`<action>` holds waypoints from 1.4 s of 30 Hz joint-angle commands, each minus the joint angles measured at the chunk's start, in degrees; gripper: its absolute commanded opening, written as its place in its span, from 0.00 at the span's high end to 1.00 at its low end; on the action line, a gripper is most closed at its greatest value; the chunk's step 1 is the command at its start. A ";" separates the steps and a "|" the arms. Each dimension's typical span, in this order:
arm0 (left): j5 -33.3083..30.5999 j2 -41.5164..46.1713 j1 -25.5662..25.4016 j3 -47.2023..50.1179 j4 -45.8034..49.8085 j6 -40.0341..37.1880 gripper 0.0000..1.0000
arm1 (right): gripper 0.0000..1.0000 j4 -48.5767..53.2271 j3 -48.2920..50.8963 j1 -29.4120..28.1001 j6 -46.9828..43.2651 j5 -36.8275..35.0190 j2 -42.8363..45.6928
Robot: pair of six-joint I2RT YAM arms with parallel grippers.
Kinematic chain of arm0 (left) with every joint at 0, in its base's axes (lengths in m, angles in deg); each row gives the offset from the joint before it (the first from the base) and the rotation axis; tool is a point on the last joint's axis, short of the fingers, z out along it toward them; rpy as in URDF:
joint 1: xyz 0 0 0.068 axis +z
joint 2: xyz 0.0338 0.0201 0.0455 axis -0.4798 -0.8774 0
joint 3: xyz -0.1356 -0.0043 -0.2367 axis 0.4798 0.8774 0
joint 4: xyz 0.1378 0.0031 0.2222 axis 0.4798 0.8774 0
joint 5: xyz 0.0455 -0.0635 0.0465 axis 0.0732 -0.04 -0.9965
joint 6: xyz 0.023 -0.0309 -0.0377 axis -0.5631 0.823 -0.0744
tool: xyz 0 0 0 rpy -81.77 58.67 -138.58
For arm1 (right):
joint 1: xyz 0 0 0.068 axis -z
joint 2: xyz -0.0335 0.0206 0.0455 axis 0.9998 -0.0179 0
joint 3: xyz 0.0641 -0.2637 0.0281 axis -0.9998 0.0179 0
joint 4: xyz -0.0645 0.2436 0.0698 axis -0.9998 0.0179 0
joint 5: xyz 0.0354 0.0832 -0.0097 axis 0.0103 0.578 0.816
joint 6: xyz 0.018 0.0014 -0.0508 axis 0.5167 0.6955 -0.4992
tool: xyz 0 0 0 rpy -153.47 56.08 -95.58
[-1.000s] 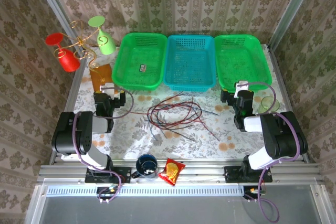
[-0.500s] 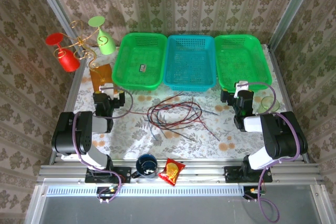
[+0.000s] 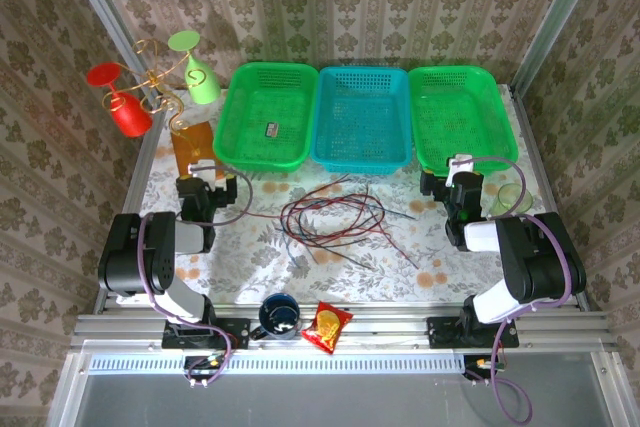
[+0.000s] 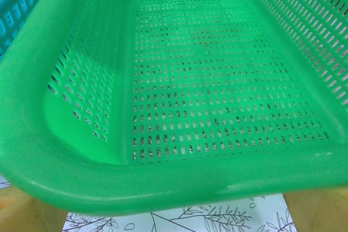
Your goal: Untangle the cables
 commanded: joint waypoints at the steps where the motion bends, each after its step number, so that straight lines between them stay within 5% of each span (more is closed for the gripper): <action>1: -1.01 1.15 0.12 -0.01 -2.26 1.26 0.00 | 0.00 -3.02 -0.40 0.11 0.17 -0.47 0.00; 5: -3.05 4.01 -1.56 4.56 -9.03 -0.56 0.00 | 0.00 -2.13 1.54 0.10 0.51 -1.67 5.20; 13: -15.51 17.60 -7.81 8.38 -5.13 -3.21 0.00 | 0.00 12.49 4.42 0.11 -1.77 -2.48 25.44; 20: -18.12 31.72 -12.89 1.28 21.44 -0.54 0.00 | 0.00 36.90 -0.26 -0.22 6.32 -2.42 40.70; 24: -18.80 35.70 -17.03 -7.40 41.85 4.73 0.00 | 0.00 58.44 -9.81 -2.63 18.13 -1.17 38.97; 29: -18.55 34.42 -23.66 -16.73 60.63 10.45 0.00 | 0.01 73.23 -16.98 -10.08 25.51 3.56 31.94; 33: -16.08 32.35 -27.84 -20.18 67.88 12.93 0.00 | 0.05 75.79 -18.82 -14.18 28.26 9.92 24.93; 38: -4.59 29.86 -28.63 -21.01 68.48 14.98 0.00 | 0.18 71.74 -19.38 -16.60 31.68 18.03 17.46; 42: 0.31 28.20 -28.72 -21.19 69.02 15.70 0.00 | 0.25 72.02 -20.31 -18.71 30.95 15.48 11.98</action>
